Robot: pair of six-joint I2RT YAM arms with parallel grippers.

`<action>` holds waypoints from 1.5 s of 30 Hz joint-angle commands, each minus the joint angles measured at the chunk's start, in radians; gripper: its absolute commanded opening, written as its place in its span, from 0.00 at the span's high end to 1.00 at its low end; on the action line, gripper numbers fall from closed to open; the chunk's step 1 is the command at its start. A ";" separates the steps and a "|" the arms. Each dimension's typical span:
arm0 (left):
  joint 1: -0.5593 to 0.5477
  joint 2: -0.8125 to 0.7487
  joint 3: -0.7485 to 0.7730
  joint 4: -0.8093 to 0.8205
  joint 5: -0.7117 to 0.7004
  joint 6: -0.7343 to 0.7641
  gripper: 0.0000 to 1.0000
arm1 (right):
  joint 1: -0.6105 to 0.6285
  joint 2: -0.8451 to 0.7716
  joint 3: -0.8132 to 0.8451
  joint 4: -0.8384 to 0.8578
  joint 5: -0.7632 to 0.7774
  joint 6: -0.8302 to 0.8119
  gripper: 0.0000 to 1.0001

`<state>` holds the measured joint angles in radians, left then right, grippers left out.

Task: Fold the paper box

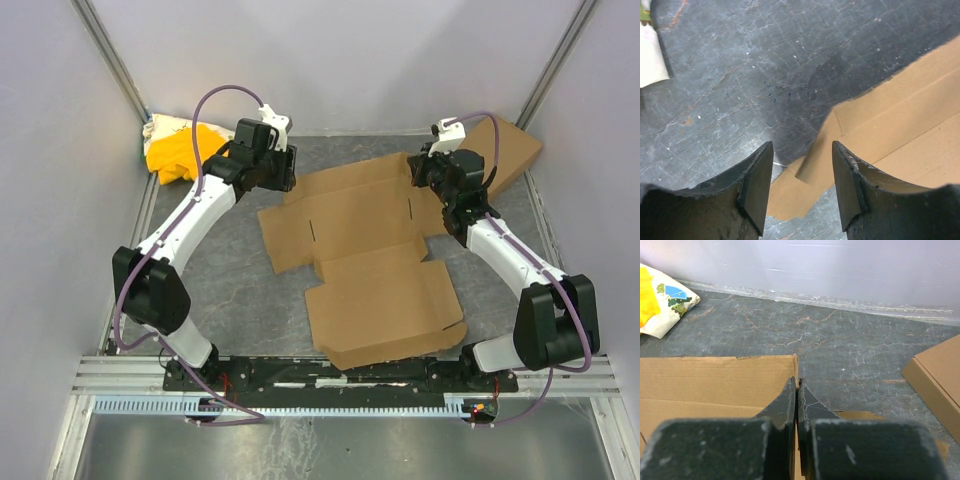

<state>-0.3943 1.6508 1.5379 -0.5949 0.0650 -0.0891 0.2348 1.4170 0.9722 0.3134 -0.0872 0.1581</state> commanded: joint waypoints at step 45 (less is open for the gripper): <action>-0.003 0.106 0.237 -0.106 0.070 -0.153 0.96 | 0.070 -0.036 0.066 -0.116 0.005 0.051 0.84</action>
<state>-0.3847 1.7821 1.7088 -0.7326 0.1955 -0.1982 0.2783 1.4071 0.9726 0.2092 -0.0517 0.1864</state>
